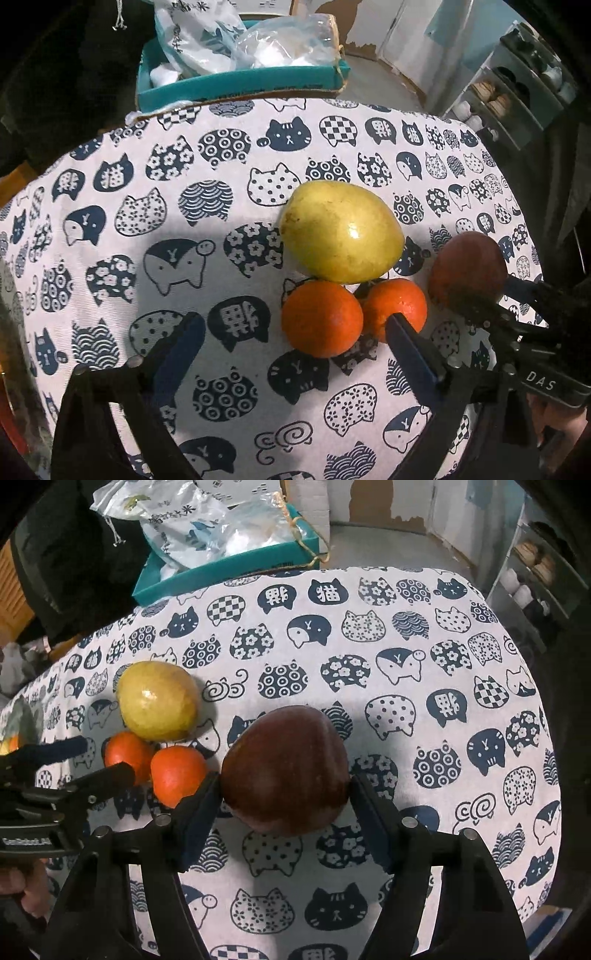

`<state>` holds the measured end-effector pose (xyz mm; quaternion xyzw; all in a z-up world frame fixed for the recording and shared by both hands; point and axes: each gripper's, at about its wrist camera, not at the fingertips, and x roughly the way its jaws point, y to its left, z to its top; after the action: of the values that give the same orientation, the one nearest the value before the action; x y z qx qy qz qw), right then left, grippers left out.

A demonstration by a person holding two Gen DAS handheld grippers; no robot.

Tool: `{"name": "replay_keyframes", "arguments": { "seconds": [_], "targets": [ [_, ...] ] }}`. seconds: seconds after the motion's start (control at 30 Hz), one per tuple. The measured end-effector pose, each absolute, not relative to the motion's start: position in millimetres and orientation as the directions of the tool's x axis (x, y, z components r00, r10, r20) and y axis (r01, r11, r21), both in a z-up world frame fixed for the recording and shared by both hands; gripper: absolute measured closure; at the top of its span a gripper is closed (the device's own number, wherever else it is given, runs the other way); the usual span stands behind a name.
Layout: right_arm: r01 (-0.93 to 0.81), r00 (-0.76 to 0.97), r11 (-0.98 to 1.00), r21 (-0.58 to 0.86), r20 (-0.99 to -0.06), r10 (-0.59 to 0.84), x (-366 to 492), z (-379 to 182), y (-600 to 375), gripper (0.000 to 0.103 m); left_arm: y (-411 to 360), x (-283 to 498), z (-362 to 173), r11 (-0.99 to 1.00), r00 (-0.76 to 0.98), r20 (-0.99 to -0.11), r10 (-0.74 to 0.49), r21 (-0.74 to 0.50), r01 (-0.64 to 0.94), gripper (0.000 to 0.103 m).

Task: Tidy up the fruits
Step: 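Close the left tool on the tangerine while the right tool closes on the dark red apple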

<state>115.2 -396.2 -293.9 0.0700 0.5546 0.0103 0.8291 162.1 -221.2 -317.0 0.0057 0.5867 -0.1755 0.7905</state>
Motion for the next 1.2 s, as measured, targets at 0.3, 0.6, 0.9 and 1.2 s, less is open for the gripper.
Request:
{"name": "replay_keyframes", "arguments": {
  "seconds": [0.3, 0.6, 0.9, 1.2],
  "targets": [
    [0.08, 0.379, 0.981, 0.177, -0.916, 0.135, 123, -303, -401, 0.027, -220, 166, -327, 0.926, 0.219, -0.922, -0.319, -0.254, 0.28, 0.03],
    [0.069, 0.393, 0.985, 0.156, -0.912, 0.117, 133, -306, -392, 0.027, -235, 157, -320, 0.91, 0.236, -0.919, -0.314, -0.221, 0.35, 0.056],
    [0.059, 0.421, 0.993, 0.102, -0.905, 0.068, 128, -303, -385, 0.029, -222, 153, -310, 0.915, 0.265, -0.913, -0.31, -0.211, 0.345, 0.057],
    [0.05, 0.472, 0.996, 0.077, -0.88, 0.045, 117, -282, -376, 0.029, -201, 145, -279, 0.924, 0.332, -0.892, -0.307, -0.196, 0.328, 0.057]
  ]
}}
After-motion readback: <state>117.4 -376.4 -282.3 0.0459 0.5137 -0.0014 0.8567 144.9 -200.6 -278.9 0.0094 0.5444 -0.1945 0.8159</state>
